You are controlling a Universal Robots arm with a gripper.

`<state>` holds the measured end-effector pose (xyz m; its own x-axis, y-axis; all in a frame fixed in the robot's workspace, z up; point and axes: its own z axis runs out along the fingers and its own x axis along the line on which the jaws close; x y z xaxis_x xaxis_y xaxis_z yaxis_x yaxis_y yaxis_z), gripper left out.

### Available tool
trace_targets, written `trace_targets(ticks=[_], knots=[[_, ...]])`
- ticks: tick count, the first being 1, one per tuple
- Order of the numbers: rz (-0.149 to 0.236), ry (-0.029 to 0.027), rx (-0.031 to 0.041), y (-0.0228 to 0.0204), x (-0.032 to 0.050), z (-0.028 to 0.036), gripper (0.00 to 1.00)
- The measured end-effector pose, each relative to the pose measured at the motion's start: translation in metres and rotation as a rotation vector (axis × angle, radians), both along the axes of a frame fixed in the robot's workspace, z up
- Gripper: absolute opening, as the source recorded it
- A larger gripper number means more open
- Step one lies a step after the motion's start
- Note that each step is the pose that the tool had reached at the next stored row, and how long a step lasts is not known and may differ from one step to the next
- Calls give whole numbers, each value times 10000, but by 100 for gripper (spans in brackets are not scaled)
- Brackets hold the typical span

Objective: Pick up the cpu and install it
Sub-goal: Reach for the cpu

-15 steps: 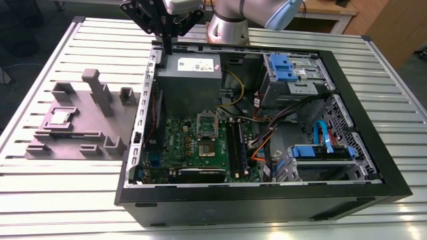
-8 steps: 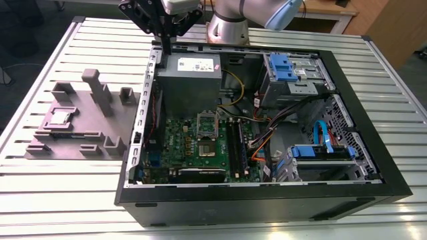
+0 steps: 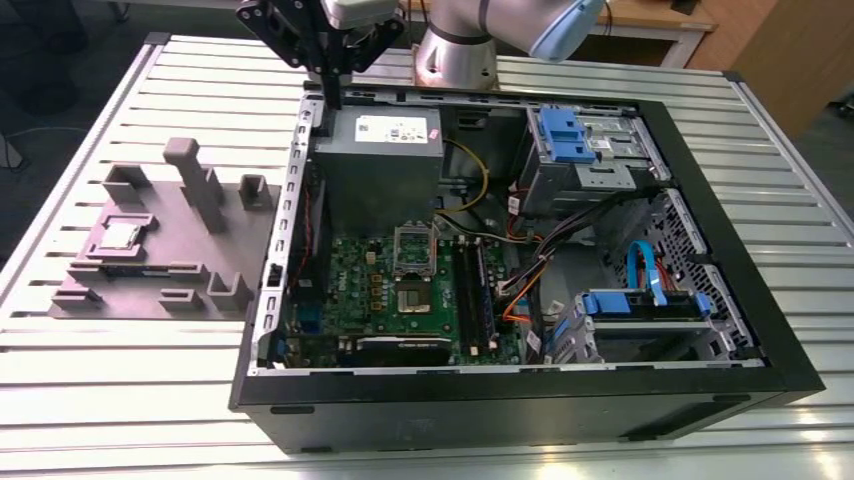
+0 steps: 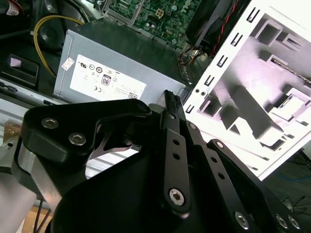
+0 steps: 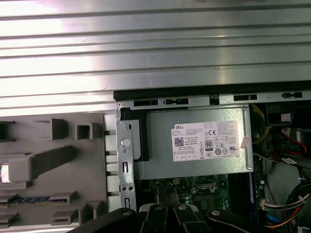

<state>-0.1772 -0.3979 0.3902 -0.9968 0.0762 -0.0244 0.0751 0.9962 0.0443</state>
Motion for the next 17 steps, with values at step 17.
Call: trace_targets(ticks=[17], knots=[[0,0,0,0,-134,0,10]])
